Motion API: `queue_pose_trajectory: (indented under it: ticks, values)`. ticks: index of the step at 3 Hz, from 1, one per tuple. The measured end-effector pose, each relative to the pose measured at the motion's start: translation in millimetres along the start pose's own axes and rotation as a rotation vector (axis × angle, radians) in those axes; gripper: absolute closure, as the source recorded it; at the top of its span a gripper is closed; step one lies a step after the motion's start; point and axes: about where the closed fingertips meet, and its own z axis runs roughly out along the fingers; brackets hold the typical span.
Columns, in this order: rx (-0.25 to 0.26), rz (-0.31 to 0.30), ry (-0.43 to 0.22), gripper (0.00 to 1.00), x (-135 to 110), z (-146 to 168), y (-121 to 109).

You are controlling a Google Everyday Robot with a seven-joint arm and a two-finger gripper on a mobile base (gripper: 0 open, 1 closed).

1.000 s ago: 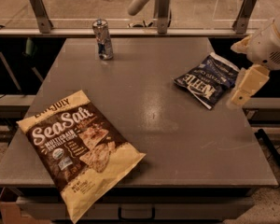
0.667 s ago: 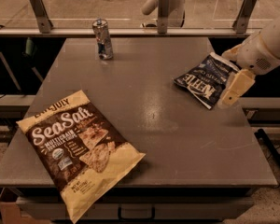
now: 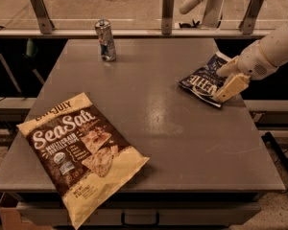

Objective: Move blue chip bag near redbull can

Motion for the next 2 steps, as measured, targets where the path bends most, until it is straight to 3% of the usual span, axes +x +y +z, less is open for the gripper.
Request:
queue_pose_trajectory:
  ticks: [2]
  values:
    - [0.046,-0.003,-0.056,0.94,-4.5,-22.2,-16.7]
